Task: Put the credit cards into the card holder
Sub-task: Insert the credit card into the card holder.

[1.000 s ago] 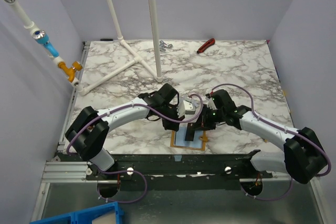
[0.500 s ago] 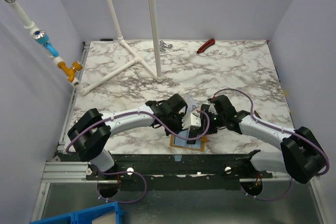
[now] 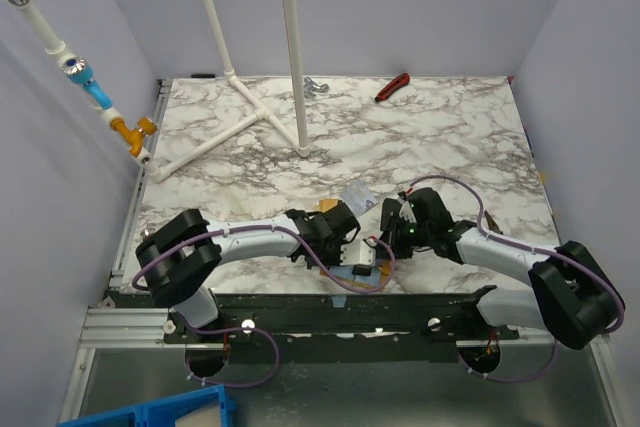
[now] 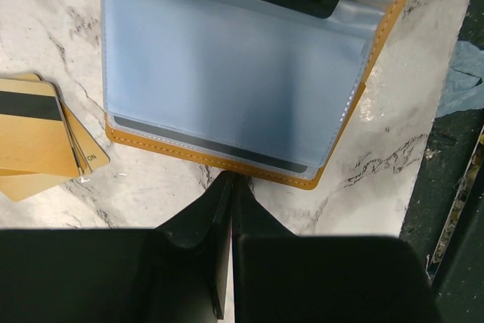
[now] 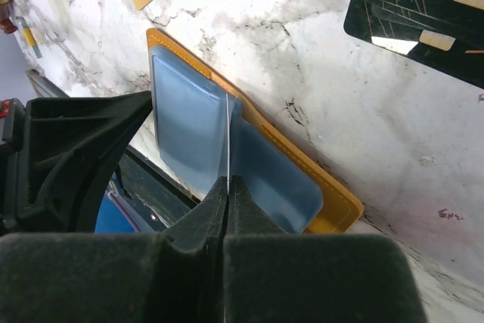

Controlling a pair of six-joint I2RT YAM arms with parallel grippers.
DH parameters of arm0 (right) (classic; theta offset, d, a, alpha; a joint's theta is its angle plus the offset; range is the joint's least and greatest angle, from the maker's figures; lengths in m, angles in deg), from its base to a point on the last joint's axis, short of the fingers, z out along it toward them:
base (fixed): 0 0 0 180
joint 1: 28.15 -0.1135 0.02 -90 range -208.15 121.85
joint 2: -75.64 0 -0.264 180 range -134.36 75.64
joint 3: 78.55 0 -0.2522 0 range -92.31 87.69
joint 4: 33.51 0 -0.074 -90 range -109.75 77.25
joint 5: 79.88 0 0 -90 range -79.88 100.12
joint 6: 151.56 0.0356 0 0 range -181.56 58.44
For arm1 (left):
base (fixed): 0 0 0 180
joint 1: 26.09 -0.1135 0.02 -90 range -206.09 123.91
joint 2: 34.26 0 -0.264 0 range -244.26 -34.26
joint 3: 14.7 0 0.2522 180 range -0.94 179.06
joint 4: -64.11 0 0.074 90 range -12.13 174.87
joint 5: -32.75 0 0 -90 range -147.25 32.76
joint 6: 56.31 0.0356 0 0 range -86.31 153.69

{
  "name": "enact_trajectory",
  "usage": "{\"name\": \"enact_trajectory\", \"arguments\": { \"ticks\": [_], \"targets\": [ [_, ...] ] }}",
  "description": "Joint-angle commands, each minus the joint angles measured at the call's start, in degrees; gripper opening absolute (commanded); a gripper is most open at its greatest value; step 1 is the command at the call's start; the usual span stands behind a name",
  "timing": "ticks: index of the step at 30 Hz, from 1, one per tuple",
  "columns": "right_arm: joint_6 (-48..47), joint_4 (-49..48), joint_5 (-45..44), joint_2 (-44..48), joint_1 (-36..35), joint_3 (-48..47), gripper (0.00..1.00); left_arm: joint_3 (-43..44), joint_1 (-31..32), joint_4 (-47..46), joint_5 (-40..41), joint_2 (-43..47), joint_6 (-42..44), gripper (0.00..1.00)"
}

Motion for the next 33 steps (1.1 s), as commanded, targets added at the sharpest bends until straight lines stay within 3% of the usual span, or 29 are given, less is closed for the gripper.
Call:
{"name": "enact_trajectory", "arguments": {
  "ticks": [1, 7, 20, 27, 33],
  "targets": [
    [1.66, -6.42, 2.94, 0.5, 1.39, 2.26, 0.01, 0.43, 1.64, -0.01, 3.22, -2.35, 0.89, 0.04],
    [3.43, -13.47, 11.46, -0.83, 2.68, 4.71, 0.01, 0.86, 2.54, 0.8, 2.16, -3.04, 0.61, 0.0],
    [5.89, -10.72, 5.73, 1.86, 3.03, 8.56, 0.01, 0.41, 3.08, 1.3, 0.38, -2.77, -0.93, 0.0],
    [7.95, -22.84, 14.57, -9.06, 3.07, 8.7, 0.01, 0.05, 3.56, 0.66, -0.3, -2.7, -0.69, 0.0],
    [8.13, -24.75, 14.87, -8.88, 3.33, 8.94, 0.01, 0.18, 3.6, 0.82, 0.14, -2.51, 0.32, 0.0]
  ]
}}
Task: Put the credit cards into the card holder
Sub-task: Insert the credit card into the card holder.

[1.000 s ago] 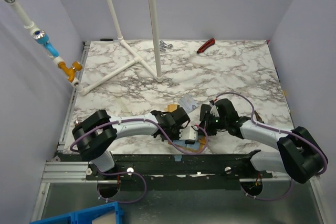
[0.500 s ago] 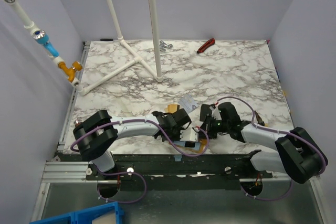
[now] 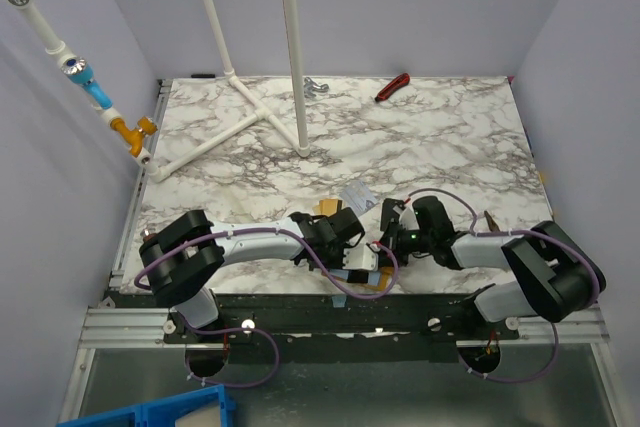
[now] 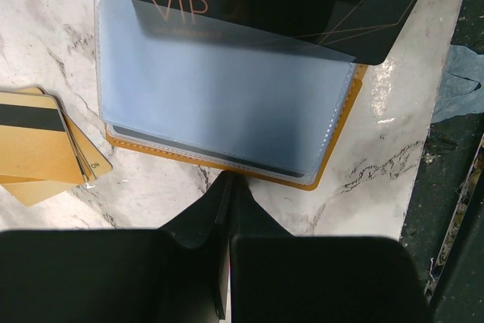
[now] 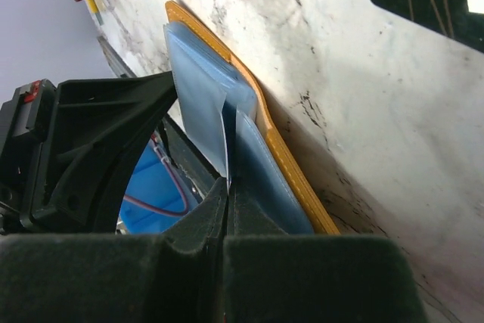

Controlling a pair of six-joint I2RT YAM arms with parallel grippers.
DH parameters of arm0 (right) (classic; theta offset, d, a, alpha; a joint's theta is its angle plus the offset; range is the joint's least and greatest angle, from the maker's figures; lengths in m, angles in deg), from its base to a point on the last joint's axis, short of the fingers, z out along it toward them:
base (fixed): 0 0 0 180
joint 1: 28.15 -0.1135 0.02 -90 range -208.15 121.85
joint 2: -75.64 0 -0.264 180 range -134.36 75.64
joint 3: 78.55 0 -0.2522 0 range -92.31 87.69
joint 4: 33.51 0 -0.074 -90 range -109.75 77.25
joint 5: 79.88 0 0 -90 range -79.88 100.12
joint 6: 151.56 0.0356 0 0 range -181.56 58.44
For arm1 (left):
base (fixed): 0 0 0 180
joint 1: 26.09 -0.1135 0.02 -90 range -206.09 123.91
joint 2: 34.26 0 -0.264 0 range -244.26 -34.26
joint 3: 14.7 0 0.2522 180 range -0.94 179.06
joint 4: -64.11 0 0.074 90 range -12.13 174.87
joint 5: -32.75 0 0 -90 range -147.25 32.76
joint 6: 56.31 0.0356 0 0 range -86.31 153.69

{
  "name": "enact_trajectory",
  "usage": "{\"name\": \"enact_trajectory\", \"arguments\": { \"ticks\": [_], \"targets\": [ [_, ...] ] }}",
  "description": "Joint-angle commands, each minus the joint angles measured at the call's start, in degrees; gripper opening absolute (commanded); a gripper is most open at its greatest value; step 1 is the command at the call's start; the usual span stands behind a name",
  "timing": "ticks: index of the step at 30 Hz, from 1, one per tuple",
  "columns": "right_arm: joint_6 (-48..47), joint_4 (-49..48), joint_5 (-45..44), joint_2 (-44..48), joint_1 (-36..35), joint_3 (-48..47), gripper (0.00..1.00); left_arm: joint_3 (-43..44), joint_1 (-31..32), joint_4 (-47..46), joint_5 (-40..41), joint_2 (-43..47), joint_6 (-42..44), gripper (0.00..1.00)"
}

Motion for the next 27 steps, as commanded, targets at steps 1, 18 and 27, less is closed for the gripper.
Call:
{"name": "enact_trajectory", "arguments": {
  "ticks": [1, 18, 27],
  "targets": [
    [0.01, -2.18, 0.3, 0.58, 0.38, 0.62, 0.01, -0.61, 1.0, 0.54, -2.55, -1.2, 0.33, 0.0],
    [-6.29, 9.39, -16.77, 3.88, 0.96, -2.62, 0.01, 0.37, 1.0, 0.86, -3.19, -1.65, 0.65, 0.0],
    [-5.66, 3.74, -12.99, 0.98, 0.96, -1.17, 0.01, 1.8, 1.17, 1.07, -4.48, -2.4, 0.37, 0.0]
  ]
}}
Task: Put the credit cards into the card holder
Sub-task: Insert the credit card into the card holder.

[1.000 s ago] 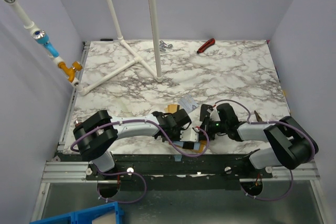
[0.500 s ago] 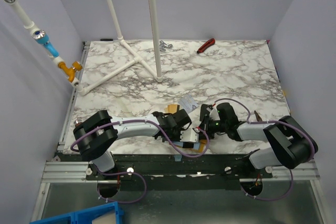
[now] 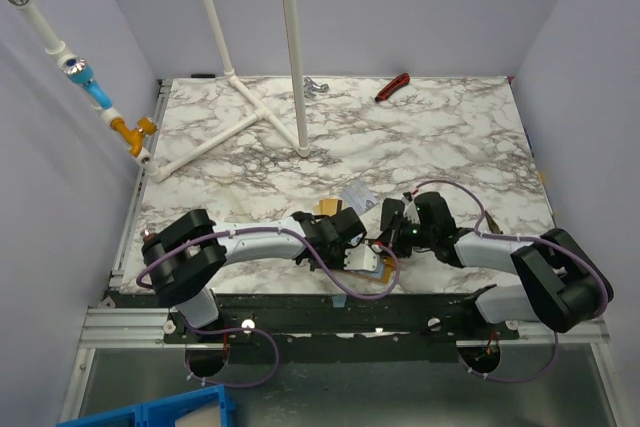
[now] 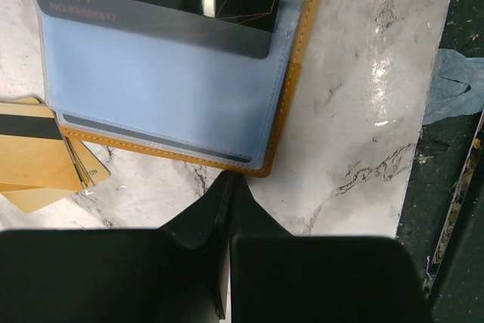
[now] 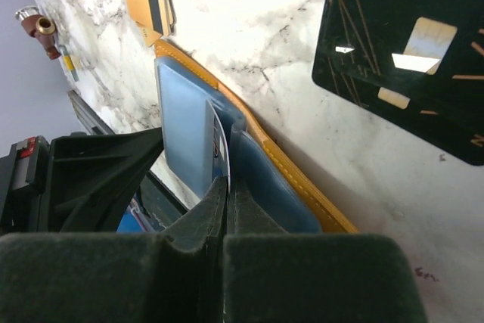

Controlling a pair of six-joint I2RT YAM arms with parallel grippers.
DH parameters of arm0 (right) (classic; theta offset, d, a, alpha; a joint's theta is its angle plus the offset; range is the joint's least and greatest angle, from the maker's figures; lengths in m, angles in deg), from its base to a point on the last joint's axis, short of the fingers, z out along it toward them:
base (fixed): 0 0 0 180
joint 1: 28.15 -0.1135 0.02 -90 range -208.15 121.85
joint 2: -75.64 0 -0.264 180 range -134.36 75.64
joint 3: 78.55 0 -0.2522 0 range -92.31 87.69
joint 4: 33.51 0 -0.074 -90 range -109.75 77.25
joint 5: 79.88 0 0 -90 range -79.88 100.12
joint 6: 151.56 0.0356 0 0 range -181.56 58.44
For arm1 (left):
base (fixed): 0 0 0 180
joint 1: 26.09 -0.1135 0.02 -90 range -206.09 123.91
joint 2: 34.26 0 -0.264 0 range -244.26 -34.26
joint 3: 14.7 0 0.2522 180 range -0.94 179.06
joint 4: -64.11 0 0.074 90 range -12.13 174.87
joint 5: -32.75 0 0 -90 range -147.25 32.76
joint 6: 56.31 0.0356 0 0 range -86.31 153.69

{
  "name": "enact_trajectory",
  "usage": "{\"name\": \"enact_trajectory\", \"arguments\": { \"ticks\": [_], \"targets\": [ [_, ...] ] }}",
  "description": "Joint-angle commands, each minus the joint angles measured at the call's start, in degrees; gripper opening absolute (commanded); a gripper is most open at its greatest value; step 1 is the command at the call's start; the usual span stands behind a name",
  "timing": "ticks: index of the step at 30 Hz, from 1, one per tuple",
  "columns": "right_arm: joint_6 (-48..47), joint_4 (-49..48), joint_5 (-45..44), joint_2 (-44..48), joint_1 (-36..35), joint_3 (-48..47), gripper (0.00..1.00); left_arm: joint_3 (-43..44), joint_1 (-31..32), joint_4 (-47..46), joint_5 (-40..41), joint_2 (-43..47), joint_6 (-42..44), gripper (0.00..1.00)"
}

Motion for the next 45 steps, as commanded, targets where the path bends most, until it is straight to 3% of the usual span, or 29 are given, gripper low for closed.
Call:
{"name": "enact_trajectory", "arguments": {
  "ticks": [1, 12, 24, 30, 35, 39, 45],
  "targets": [
    [-1.67, -1.57, -1.01, -4.39, 0.32, 0.6, 0.01, 1.12, 0.93, 0.54, -3.82, -1.8, 0.09, 0.0],
    [-1.54, -3.19, -1.85, -8.59, -0.1, 0.39, 0.01, 4.08, 1.25, 0.53, -5.75, -3.0, 0.75, 0.0],
    [-2.93, 10.74, -5.01, -3.61, -0.19, -3.86, 0.03, 5.99, 1.29, 0.02, -15.2, -1.5, -2.85, 0.0],
    [-5.64, 21.13, -8.56, -1.46, -0.85, -6.98, 0.32, 7.54, -2.26, 1.67, -19.2, 1.3, -3.53, 0.0],
    [-7.37, 28.68, -12.82, -0.02, -1.47, -10.62, 0.67, 8.89, -9.48, 6.34, -23.65, 4.95, -3.31, 0.0],
    [-6.85, 32.22, -17.36, 1.19, -4.47, -13.08, 0.71, 9.42, -15.34, 8.86, -27.7, 7.84, -3.83, 0.0],
    [-3.54, 38.04, -27.95, -2.06, -13.57, -18.35, 0.84, 9.52, -23.75, 11.26, -32.33, 12.84, -5.23, 0.0]
  ]
}}
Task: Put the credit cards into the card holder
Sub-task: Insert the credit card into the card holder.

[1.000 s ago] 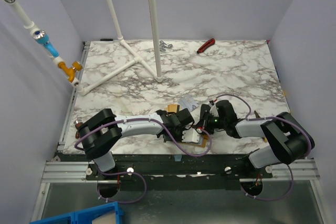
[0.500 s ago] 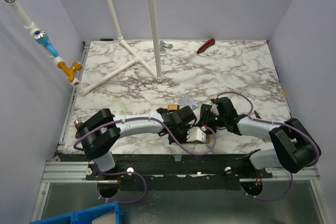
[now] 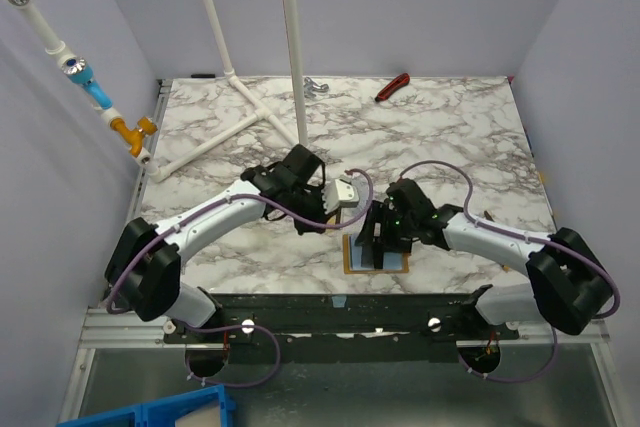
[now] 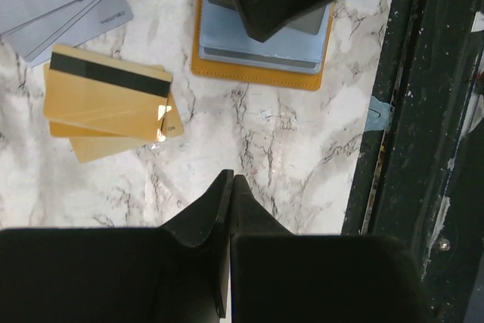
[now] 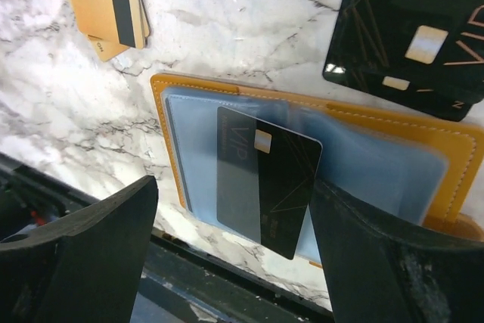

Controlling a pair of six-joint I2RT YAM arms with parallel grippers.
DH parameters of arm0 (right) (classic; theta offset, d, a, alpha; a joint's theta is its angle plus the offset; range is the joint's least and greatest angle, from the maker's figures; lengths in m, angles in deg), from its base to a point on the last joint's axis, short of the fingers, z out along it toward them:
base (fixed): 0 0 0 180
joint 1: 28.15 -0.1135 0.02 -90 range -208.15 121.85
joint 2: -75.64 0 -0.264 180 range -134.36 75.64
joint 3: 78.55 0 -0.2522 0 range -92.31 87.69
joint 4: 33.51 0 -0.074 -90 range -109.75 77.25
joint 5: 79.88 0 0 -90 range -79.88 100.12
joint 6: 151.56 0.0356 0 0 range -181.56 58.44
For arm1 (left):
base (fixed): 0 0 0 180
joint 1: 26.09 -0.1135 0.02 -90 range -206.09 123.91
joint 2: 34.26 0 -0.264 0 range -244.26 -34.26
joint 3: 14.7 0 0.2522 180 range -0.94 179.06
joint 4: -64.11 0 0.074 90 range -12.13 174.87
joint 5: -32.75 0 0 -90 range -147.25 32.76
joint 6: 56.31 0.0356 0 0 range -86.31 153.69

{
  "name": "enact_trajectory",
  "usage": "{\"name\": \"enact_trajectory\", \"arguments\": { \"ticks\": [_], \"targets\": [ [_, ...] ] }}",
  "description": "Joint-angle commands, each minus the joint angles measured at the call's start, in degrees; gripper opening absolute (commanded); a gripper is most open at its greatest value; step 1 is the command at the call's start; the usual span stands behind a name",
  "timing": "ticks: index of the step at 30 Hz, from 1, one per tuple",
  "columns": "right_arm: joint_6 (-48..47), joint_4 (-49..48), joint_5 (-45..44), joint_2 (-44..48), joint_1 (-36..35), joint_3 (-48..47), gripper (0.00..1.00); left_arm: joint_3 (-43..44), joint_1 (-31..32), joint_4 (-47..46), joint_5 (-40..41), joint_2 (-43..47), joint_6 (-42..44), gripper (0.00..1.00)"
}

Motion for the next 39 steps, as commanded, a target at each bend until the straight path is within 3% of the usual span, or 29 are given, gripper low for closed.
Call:
{"name": "enact_trajectory", "arguments": {
  "ticks": [1, 12, 24, 28, 34, 39],
  "targets": [
    [1.84, 10.97, -13.97, -3.39, -6.52, -3.26, 0.84, 1.23, -6.06, 4.16, -7.35, 5.01, -1.2, 0.0],
    [8.15, 17.97, -26.4, -10.09, -17.48, -10.18, 0.87, -2.75, -12.39, 4.6, -6.29, 10.77, -1.63, 0.0],
    [9.69, 22.77, -30.19, -16.26, -22.59, -17.51, 0.87, -7.43, -13.12, 1.86, -4.69, 15.03, -2.21, 0.0],
    [10.73, 24.21, -31.71, -16.58, -22.77, -18.25, 0.81, -8.23, -13.11, 1.23, -4.6, 15.71, -2.31, 0.0],
    [12.05, 25.55, -33.64, -15.2, -22.81, -19.26, 0.61, -9.25, -13.39, 0.51, -4.45, 15.92, -2.48, 0.0],
    [11.42, 26.23, -33.94, -15.6, -22.89, -20.66, 0.55, -9.16, -13.55, 0.36, -4.43, 15.84, -2.66, 0.0]
  ]
}}
